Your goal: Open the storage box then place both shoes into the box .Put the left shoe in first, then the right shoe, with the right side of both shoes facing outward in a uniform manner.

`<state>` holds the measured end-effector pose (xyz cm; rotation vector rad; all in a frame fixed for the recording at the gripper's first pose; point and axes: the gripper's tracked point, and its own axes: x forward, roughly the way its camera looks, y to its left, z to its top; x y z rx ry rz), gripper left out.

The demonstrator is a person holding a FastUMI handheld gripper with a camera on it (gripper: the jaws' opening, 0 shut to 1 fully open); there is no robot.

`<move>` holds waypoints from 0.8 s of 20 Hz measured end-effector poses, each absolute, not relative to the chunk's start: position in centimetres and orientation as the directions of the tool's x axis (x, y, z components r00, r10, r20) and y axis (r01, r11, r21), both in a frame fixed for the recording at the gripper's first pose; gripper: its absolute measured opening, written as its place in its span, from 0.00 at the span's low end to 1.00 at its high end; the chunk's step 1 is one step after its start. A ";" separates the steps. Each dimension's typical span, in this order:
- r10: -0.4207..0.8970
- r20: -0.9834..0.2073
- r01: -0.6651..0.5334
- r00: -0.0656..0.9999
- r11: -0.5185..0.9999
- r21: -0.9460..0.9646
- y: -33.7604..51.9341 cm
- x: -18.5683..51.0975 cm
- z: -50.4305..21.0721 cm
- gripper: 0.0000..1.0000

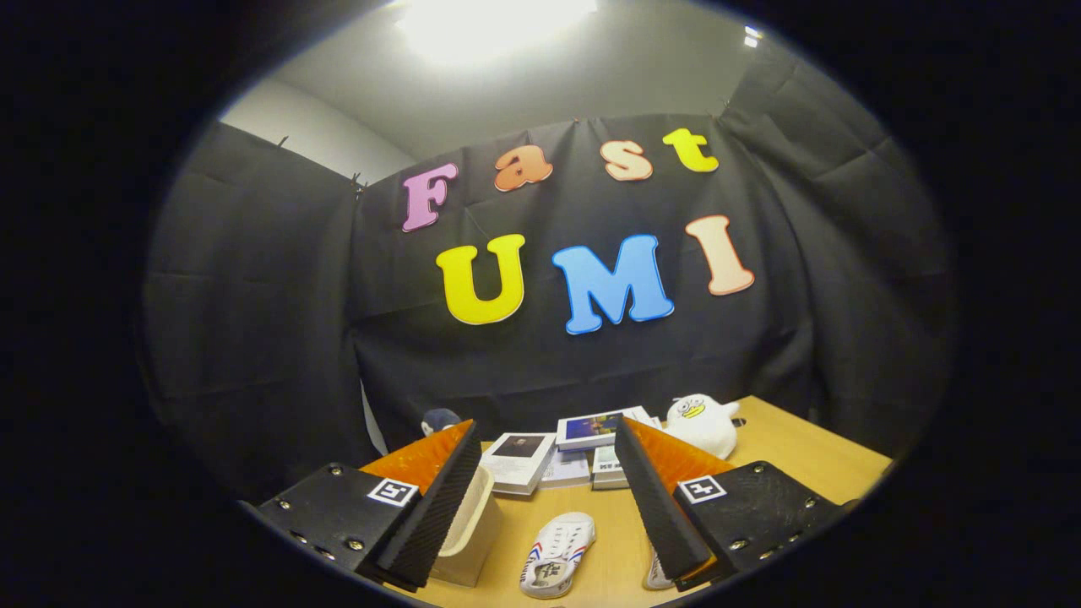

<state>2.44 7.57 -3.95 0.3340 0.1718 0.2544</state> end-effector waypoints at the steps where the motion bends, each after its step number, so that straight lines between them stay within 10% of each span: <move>1: 0.293 -0.139 -0.223 0.946 0.898 0.380 8.1 2.7 -4.6 0.97; 16: 0.594 -0.329 -0.137 0.735 0.604 0.785 15.9 0.5 -13.4 0.98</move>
